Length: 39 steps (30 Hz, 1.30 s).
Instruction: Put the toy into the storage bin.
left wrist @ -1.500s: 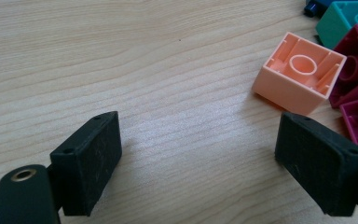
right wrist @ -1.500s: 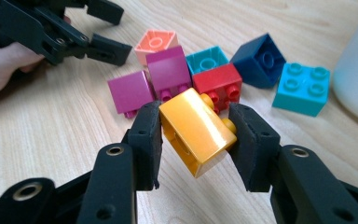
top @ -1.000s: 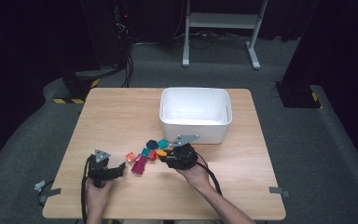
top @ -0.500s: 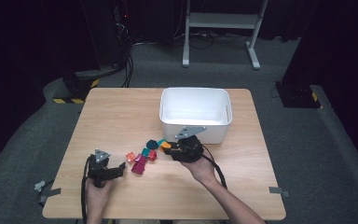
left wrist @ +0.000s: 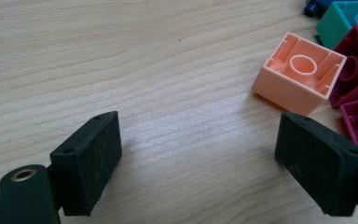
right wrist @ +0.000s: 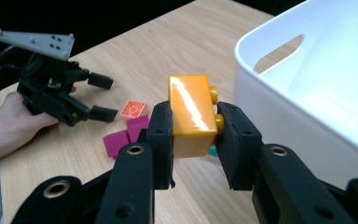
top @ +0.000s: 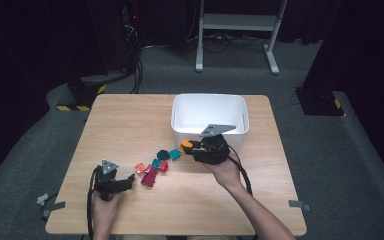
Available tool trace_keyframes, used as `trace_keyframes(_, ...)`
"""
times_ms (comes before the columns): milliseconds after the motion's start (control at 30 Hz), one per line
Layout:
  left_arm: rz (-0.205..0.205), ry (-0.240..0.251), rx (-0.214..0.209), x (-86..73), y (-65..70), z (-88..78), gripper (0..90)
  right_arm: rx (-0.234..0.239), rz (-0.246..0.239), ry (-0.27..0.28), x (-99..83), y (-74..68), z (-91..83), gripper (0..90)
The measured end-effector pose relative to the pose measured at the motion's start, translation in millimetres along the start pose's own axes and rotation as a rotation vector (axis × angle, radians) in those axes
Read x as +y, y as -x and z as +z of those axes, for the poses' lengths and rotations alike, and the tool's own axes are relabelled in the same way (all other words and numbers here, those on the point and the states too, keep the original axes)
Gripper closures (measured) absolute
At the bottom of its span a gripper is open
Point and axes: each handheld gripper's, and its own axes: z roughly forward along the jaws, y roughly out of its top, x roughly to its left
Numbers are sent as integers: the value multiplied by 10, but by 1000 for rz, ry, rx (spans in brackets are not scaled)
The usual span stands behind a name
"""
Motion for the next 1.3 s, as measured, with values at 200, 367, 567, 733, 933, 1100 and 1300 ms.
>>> trace_keyframes(200,0,0,0,0,0,0,148,-17,14,16,97,79,-87,680)
trace_keyframes(367,0,0,0,0,0,0,148,-30,19,17,145,121,-117,679)
trace_keyframes(567,-1,0,0,0,0,0,148,-74,25,26,252,213,-163,679)
trace_keyframes(733,0,1,0,0,0,1,148,-114,69,36,300,389,-182,679)
trace_keyframes(933,0,0,0,0,-1,0,148,-150,109,50,317,542,-207,679)
trace_keyframes(1100,0,0,0,0,-1,0,148,-182,134,56,323,657,-217,678)
trace_keyframes(1300,1,0,0,0,-1,0,148,-234,185,39,271,852,-167,675)
